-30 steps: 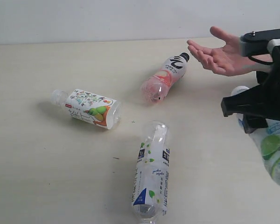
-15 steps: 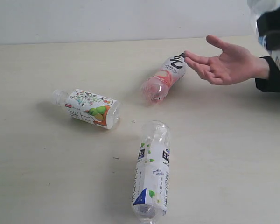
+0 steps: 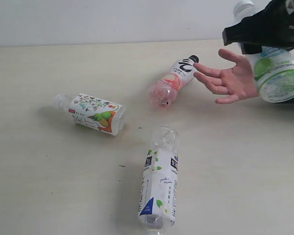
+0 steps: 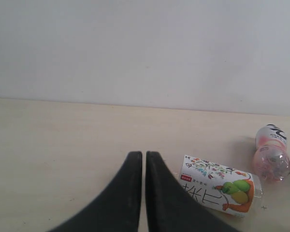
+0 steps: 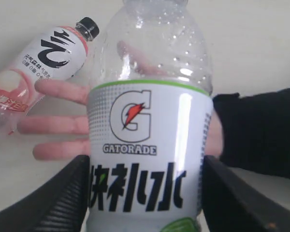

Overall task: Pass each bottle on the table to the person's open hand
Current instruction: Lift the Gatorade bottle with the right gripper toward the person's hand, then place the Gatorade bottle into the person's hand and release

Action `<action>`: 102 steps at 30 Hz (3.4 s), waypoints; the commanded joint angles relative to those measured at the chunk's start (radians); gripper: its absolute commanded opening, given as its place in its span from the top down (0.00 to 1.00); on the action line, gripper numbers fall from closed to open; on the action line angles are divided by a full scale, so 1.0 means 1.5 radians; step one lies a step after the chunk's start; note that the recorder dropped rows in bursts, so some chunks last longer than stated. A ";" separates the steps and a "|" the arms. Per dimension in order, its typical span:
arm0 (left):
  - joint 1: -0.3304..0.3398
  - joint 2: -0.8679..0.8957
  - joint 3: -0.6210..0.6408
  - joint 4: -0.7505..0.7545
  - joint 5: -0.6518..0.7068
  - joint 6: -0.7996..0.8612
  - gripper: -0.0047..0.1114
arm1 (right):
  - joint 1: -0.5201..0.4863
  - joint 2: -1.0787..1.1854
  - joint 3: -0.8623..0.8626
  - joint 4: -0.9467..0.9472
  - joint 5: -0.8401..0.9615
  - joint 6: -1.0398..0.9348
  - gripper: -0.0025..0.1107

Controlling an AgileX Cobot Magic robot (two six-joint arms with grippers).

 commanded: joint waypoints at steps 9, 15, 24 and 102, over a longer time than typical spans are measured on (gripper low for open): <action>0.003 -0.004 0.003 -0.003 -0.003 0.003 0.91 | -0.013 0.166 -0.010 -0.011 -0.109 0.024 0.98; 0.003 -0.004 0.003 -0.003 -0.003 0.003 0.91 | -0.013 0.193 -0.010 -0.012 -0.116 0.037 0.98; 0.003 -0.004 0.003 -0.003 -0.003 0.003 0.91 | -0.013 0.202 -0.010 -0.045 -0.126 0.070 0.98; 0.003 -0.004 0.003 -0.003 -0.003 0.003 0.91 | -0.013 -0.780 0.427 -0.039 -0.169 -0.025 0.98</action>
